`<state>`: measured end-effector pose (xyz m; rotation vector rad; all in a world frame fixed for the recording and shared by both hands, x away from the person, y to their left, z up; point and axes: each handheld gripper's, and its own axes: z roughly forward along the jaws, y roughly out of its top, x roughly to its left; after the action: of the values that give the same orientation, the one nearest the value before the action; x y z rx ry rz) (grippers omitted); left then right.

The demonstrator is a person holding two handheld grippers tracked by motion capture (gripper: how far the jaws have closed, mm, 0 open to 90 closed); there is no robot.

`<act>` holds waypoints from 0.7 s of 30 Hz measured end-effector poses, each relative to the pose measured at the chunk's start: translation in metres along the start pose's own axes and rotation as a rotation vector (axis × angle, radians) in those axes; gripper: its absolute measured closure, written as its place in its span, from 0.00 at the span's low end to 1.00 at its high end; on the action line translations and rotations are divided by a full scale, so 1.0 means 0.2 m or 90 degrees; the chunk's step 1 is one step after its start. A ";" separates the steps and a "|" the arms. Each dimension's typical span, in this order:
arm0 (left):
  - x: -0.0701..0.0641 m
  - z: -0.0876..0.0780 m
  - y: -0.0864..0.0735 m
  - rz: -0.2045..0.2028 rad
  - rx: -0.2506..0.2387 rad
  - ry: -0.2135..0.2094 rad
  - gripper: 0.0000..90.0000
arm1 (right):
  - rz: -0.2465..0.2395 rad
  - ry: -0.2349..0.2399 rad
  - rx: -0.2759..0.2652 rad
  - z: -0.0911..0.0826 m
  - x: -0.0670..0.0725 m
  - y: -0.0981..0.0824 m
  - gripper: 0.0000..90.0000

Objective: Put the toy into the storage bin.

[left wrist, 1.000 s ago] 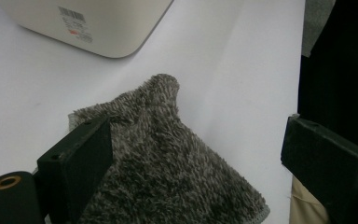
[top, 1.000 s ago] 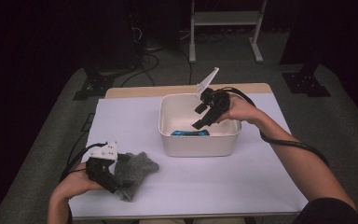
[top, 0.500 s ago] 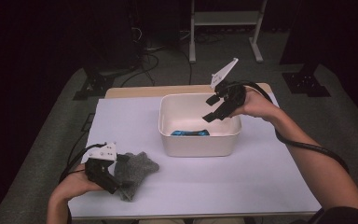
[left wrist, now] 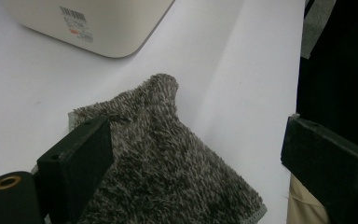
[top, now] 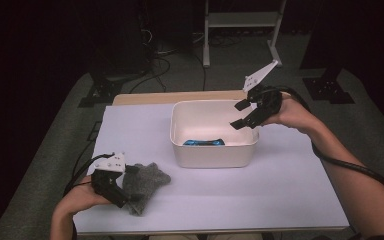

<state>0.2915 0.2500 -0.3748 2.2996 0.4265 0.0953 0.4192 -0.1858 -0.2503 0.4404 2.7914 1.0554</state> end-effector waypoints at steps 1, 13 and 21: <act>0.00 0.00 0.00 0.000 0.000 0.000 0.09 | 0.001 -0.003 -0.001 -0.01 0.00 -0.01 0.28; 0.00 0.02 0.00 -0.002 0.002 -0.001 0.09 | 0.027 -0.026 -0.019 -0.14 0.04 -0.13 0.28; 0.01 0.03 0.00 -0.003 0.003 0.005 0.09 | 0.048 -0.032 -0.029 -0.19 0.06 -0.22 0.28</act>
<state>0.2942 0.2463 -0.3788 2.3043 0.4366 0.1020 0.3891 -0.2366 -0.2512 0.5627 2.7216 1.1047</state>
